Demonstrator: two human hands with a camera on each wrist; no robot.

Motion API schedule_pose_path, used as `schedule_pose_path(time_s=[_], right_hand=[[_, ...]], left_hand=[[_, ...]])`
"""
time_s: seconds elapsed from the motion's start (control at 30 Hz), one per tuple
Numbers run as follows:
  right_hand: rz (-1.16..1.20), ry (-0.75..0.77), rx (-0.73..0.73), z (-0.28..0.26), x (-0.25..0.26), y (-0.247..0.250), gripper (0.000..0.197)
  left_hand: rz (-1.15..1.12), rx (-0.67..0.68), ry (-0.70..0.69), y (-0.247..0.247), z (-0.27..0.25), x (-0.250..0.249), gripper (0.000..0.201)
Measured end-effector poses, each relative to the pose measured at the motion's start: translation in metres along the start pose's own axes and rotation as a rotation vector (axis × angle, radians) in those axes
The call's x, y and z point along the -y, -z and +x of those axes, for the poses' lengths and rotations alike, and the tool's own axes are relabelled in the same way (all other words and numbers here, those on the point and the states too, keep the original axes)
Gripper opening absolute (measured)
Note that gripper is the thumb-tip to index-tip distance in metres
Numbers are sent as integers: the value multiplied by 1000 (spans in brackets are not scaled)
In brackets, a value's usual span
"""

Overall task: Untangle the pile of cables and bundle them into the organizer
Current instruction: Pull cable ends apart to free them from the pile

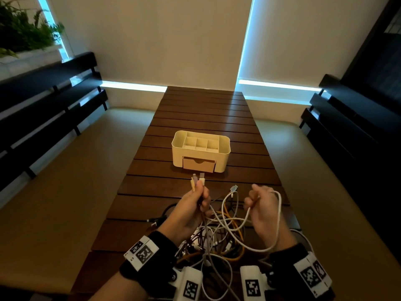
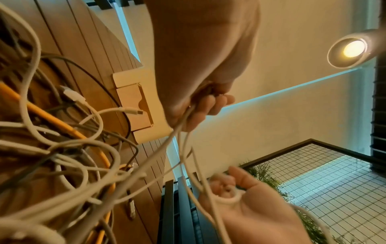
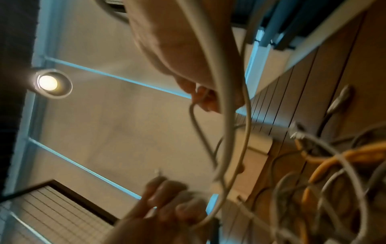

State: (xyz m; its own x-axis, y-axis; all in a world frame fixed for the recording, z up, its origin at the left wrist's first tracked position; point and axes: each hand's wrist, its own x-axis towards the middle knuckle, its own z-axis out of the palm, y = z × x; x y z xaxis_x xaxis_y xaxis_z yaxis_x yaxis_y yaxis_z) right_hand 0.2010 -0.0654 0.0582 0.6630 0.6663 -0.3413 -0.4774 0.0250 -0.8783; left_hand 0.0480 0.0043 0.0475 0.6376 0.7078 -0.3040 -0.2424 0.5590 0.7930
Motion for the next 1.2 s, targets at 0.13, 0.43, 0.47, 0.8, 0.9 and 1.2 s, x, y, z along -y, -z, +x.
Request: schedule_pose_path(time_s=[0.13, 0.43, 0.47, 0.8, 0.9, 1.2], right_hand=[[-488, -72, -25, 21, 1, 33, 12], [-1326, -131, 194, 43, 36, 81, 29], [-1461, -95, 13, 46, 35, 81, 29], [-1278, 8, 325, 52, -42, 30, 53], [-1240, 29, 387, 51, -63, 28, 50], [-670, 494, 50, 47, -12, 33, 16]], left_hand=[[201, 10, -56, 17, -3, -9, 45], [-138, 122, -127, 32, -11, -29, 45], [-142, 138, -105, 32, -11, -30, 44], [464, -109, 114, 31, 22, 21, 19], [534, -175, 34, 25, 34, 46, 44], [943, -175, -14, 45, 44, 85, 71]])
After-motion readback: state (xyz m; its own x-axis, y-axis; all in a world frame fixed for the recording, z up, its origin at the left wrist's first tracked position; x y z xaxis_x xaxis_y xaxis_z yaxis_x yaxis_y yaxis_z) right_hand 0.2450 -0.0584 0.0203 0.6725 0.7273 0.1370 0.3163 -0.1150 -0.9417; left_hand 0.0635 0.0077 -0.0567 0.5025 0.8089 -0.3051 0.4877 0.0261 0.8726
